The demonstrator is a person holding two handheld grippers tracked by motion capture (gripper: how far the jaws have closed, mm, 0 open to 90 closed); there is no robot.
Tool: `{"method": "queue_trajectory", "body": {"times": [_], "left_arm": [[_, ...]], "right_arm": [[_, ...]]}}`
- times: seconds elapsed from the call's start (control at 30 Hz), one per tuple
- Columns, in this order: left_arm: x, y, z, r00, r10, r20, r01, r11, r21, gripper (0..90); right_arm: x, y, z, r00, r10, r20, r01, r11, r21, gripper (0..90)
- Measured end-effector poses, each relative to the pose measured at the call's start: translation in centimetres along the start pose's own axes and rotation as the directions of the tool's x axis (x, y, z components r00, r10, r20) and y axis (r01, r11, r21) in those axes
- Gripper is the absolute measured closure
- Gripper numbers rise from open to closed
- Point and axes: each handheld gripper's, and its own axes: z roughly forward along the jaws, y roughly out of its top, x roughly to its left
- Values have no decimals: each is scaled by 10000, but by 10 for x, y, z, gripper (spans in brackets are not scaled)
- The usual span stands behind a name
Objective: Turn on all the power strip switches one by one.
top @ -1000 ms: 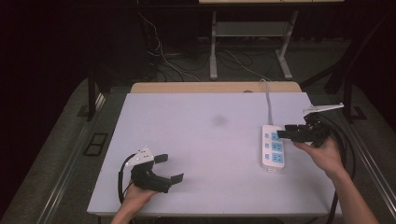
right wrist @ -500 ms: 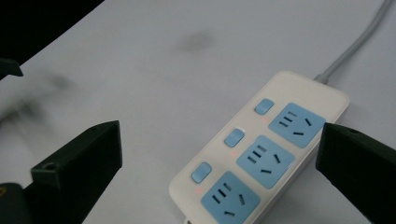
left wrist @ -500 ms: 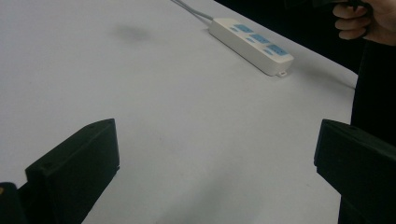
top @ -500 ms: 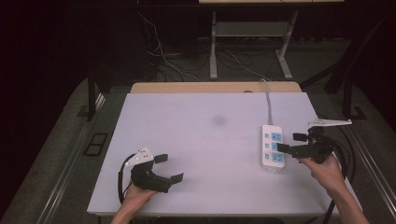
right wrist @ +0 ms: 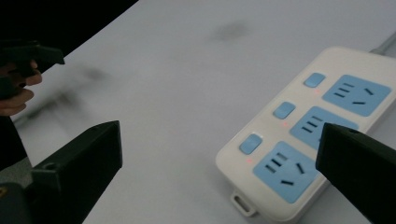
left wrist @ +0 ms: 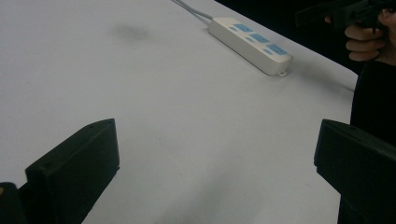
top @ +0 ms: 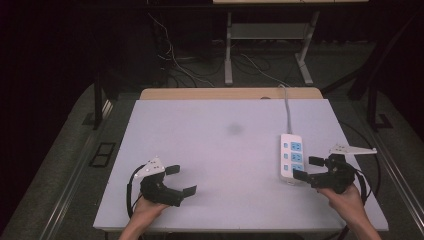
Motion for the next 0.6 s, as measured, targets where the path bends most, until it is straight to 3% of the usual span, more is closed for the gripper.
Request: {"method": "queue_trajectory", "body": {"times": [0.33,0.6], "left_arm": [[0,0,0,10000,12,9,-12,10000,18,0],[0,0,1,10000,13,41,-13,10000,56,0]], "right_arm": [[17,-18,5,9968,-721,-346,716,9973,-149,4],[21,-29,9,9921,-1144,-523,1137,9934,-157,4]]}}
